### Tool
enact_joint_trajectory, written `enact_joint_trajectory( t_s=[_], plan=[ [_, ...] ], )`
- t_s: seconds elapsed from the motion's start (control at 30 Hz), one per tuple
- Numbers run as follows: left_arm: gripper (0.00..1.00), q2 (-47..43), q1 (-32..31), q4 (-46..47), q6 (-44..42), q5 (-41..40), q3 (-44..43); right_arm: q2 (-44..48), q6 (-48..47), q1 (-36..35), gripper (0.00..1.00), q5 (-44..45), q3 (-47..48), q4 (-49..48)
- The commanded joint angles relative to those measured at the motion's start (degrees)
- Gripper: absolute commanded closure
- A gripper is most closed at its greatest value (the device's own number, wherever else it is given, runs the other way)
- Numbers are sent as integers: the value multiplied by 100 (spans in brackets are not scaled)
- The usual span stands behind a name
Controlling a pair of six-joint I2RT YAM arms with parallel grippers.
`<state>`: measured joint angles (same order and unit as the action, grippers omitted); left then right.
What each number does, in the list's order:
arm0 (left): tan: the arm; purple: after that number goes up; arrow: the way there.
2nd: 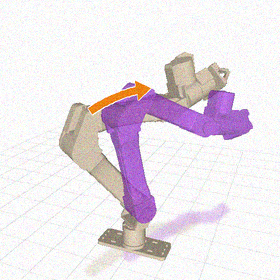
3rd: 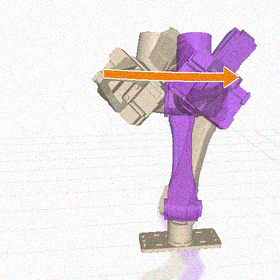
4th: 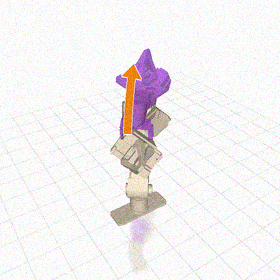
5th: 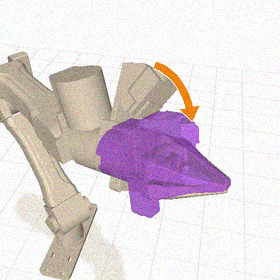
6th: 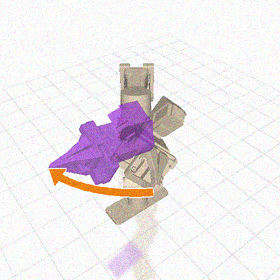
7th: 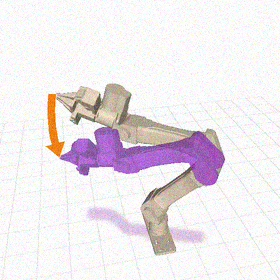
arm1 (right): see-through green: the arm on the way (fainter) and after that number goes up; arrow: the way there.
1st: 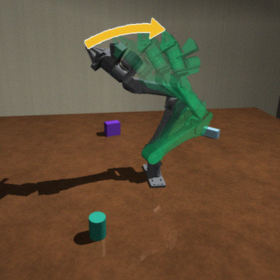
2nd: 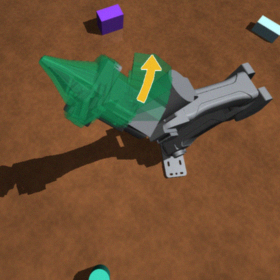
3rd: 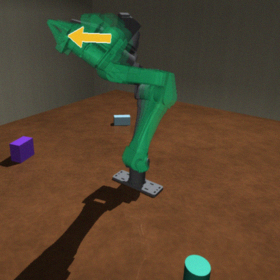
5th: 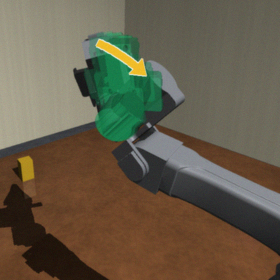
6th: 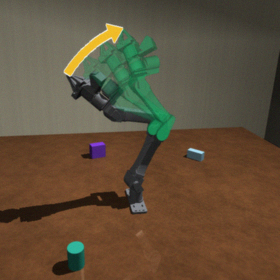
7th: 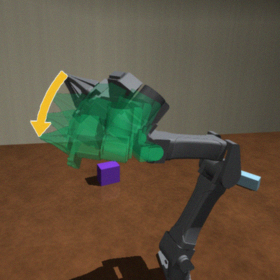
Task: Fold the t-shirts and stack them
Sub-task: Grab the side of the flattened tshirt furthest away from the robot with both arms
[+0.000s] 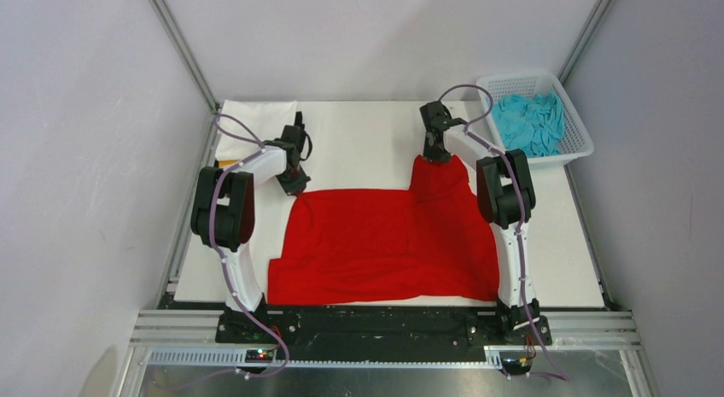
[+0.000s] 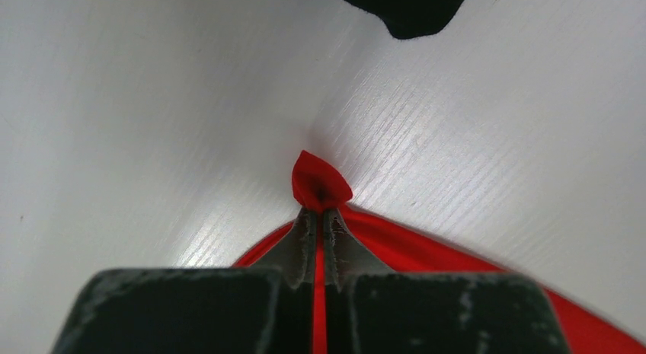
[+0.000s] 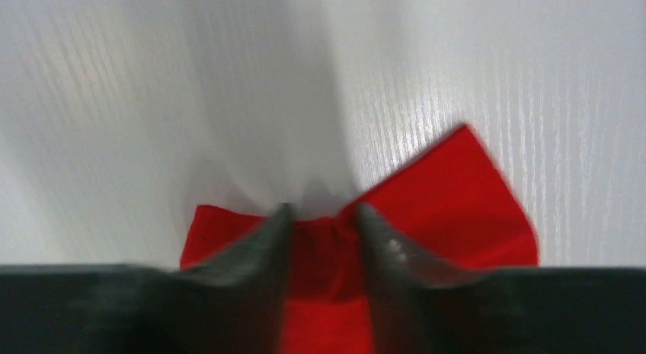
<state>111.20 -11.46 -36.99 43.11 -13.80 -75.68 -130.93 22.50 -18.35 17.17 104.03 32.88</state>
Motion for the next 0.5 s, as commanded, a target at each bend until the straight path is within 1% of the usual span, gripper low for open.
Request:
enact_joint_trajectory(
  t_s=[0.0,0.07,0.23,0.47],
  plan=[
    [100,-264,-14,-40,-13,-178,45,140,358,-35,88,-8,-403,-170],
    [100,-227,-20,-38,-25,-150,2,165,357,-37,100,-23,-379,-313],
    [100,-100,-11,-37,-79,-137,-185,254,41,20,100,-40,-201,-746],
    [100,173,83,-144,-215,-227,-859,300,-684,84,100,288,308,-1196]
  ],
)
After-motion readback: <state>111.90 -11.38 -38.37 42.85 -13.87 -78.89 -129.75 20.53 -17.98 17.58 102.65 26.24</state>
